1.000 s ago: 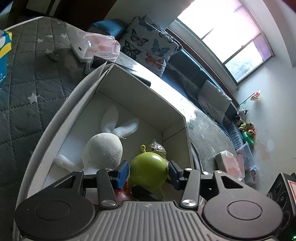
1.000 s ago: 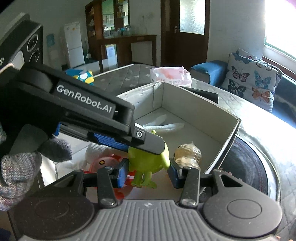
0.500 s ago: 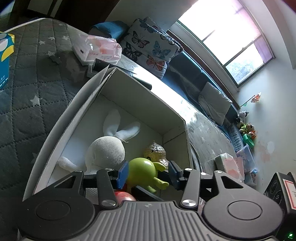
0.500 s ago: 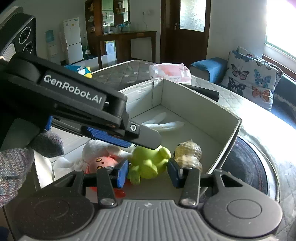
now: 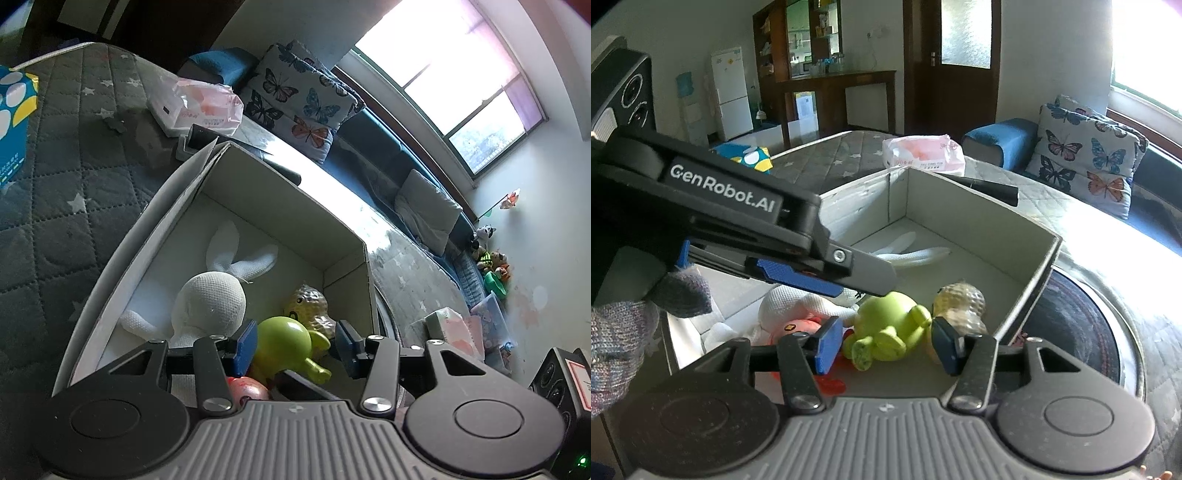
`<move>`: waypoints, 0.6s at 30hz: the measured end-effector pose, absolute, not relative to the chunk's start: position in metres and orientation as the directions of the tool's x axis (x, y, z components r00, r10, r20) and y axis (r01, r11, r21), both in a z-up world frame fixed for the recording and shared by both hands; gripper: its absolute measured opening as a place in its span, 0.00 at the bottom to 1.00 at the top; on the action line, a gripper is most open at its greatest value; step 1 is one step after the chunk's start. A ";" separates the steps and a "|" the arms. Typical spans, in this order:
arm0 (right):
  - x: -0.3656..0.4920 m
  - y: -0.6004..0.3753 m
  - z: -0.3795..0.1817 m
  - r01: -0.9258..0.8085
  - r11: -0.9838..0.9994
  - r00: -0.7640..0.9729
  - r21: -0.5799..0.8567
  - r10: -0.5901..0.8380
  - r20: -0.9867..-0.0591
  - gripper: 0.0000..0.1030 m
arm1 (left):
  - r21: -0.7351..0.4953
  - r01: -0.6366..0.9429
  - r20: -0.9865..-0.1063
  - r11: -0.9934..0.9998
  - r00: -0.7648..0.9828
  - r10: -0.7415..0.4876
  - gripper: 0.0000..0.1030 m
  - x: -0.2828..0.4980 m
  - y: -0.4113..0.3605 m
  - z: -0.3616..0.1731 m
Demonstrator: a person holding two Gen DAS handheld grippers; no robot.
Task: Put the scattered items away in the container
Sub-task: 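Open the left gripper to release the green alien in the box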
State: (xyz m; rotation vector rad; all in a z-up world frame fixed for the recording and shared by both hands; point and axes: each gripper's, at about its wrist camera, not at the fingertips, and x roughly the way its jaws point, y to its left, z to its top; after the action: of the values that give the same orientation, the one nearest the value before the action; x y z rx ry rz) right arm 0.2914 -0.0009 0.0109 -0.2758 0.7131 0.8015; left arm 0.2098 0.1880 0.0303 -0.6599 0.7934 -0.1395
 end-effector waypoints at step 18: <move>0.253 -0.047 0.038 -0.710 0.696 0.525 0.103 0.621 -0.582 0.54 | -0.574 -0.083 -0.585 0.815 0.738 -0.337 0.46 0.172 0.157 0.058</move>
State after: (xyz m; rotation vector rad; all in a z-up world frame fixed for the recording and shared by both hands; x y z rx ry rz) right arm 0.2526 -0.0467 0.0382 -0.1545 0.6322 0.8001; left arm 0.1725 0.1570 0.0578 -0.6156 0.7382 -0.1499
